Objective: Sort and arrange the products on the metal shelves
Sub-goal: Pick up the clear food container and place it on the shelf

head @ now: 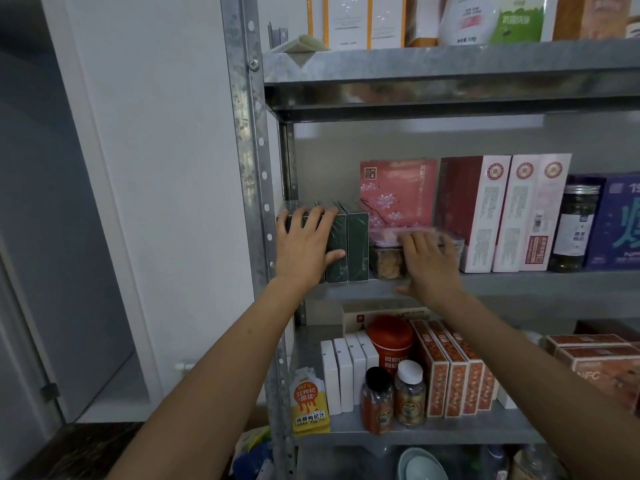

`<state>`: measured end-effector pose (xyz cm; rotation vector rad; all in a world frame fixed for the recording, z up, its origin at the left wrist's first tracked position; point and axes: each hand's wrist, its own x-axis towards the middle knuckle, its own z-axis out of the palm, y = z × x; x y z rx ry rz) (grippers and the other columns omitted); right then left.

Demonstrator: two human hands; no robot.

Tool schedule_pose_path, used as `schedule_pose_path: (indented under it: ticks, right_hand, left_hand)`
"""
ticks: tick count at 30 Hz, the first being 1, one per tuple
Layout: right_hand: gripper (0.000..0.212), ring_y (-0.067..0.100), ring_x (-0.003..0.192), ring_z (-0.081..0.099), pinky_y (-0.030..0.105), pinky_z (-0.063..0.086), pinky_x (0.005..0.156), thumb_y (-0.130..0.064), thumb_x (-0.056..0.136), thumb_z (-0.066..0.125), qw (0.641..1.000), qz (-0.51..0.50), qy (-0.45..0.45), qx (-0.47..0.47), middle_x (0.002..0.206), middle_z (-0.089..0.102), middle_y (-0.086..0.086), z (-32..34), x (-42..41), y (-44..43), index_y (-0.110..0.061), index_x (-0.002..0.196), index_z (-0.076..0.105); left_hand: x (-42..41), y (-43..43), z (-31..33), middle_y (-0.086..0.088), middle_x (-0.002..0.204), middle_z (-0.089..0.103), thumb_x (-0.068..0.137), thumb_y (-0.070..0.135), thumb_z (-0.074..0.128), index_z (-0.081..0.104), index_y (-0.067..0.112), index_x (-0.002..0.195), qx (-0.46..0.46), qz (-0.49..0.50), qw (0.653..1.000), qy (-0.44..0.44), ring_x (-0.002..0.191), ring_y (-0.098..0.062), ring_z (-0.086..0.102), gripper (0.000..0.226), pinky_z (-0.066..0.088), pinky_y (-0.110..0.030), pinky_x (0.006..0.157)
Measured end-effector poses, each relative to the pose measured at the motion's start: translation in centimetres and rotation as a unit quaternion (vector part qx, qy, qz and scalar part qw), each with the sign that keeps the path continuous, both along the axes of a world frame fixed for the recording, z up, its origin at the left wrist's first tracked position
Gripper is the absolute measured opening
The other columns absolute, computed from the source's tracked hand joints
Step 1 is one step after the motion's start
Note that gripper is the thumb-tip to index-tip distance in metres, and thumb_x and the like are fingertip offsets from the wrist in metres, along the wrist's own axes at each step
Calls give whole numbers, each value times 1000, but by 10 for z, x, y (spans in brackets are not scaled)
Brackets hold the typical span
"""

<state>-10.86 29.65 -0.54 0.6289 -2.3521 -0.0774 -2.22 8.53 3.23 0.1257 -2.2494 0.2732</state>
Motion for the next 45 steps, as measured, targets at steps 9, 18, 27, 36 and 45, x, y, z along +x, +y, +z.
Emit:
schedule_pose_path:
  ticks: [9, 18, 27, 36, 45]
  right_hand:
    - [70, 34, 107, 60, 54, 41, 95, -15, 57, 88, 980, 81, 154, -95, 114, 63, 15, -21, 16, 17, -6, 119, 57]
    - [71, 30, 116, 45, 46, 31, 93, -17, 59, 87, 920, 189, 296, -174, 126, 55, 14, -76, 51, 38, -7, 119, 49]
    - [53, 28, 116, 46, 41, 27, 104, -36, 81, 68, 895, 227, 351, -154, 129, 46, 9, -91, 74, 49, -10, 121, 45]
    - [60, 31, 130, 39, 48, 5, 120, -39, 89, 62, 906, 203, 349, -127, 137, 38, 14, -102, 65, 92, -11, 133, 33]
    - [55, 26, 140, 36, 51, 12, 119, -45, 92, 61, 906, 322, 268, -60, 146, 40, 12, -86, 64, 110, -12, 130, 38]
  left_hand:
    - [11, 6, 5, -4, 164, 5, 94, 63, 40, 10, 26, 155, 51, -29, 997, -55, 150, -28, -4, 77, -9, -45, 118]
    - [54, 84, -51, -3, 148, 39, 85, 63, 54, 33, 24, 147, 676, -270, 682, -72, 130, -18, 41, 76, 36, -39, 107]
    - [61, 98, -63, -10, 105, 73, 85, 42, 67, 61, 14, 120, 776, -350, 507, -133, 83, -21, 73, 45, 59, -35, 68]
    - [73, 74, -78, -4, 94, 76, 78, 48, 68, 68, 17, 104, 777, -311, 537, -106, 82, -18, 73, 40, 57, -32, 63]
    - [87, 73, -79, -14, 111, 71, 65, 53, 66, 67, 15, 111, 777, -328, 522, -127, 107, -31, 65, 60, 46, -53, 100]
